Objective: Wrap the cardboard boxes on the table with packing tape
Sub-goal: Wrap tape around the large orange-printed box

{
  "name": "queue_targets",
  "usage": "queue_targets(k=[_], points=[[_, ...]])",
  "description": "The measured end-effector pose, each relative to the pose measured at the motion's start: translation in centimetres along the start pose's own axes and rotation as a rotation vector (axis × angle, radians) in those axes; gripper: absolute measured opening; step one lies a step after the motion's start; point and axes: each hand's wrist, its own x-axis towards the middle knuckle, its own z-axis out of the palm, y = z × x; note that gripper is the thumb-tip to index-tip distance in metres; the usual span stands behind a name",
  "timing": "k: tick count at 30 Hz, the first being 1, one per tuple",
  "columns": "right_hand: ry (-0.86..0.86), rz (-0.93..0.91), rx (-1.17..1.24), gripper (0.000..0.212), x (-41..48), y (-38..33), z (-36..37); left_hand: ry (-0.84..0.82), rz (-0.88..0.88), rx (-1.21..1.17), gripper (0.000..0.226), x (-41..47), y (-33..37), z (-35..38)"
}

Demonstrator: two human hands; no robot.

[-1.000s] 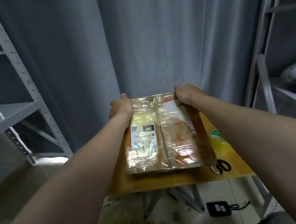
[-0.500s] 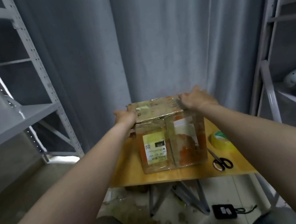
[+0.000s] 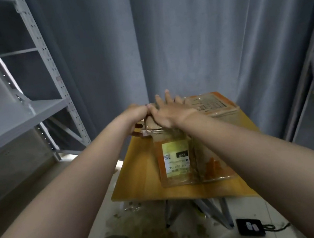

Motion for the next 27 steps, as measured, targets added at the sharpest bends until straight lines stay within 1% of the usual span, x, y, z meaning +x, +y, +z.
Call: queue_targets(k=[1,3,6,8,9,11,13,16,18,19,23,25,27], points=[[-0.006,-0.001,0.012,0.069,0.2,0.0,0.1,0.016,0.013,-0.002,0.008,0.7,0.3,0.2],[-0.014,0.005,-0.002,0.07,0.4,0.0,0.2,0.072,0.046,-0.038,0.015,2.3,1.0,1.1],[-0.055,0.022,-0.075,0.075,0.8,-0.2,0.1,0.112,0.06,-0.122,0.043,4.3,1.8,2.5],[-0.052,0.015,-0.106,0.069,1.4,-0.2,-0.2,0.109,0.085,-0.073,0.058,5.4,1.6,2.9],[-0.025,0.006,-0.129,0.065,1.9,-0.1,-0.4,0.122,0.104,-0.012,0.065,6.0,1.3,3.0],[0.028,-0.004,-0.146,0.06,3.2,0.1,-0.7,0.165,0.139,0.123,0.072,6.8,0.7,2.9],[0.011,0.006,-0.129,0.056,4.8,0.4,-0.9,0.195,0.189,0.265,0.068,7.6,0.5,2.8],[-0.055,0.006,-0.157,0.049,7.6,0.5,-1.0,0.197,0.216,0.519,0.044,8.7,0.6,2.7],[-0.029,0.014,-0.114,0.043,9.1,0.8,-0.9,0.213,0.175,0.634,0.026,9.4,1.1,2.8],[-0.018,0.02,-0.081,0.041,9.7,1.0,-0.8,0.22,0.146,0.674,0.022,9.6,1.4,2.9],[-0.074,0.052,0.006,0.04,12.0,1.2,-0.7,0.235,0.077,0.798,0.032,10.1,2.2,4.0],[-0.097,0.079,0.036,0.042,12.6,1.0,-0.7,0.234,0.064,0.804,0.034,10.2,2.3,4.1],[-0.083,0.104,0.049,0.042,12.6,1.0,-0.7,0.249,0.071,0.782,0.034,10.5,2.1,4.0]])
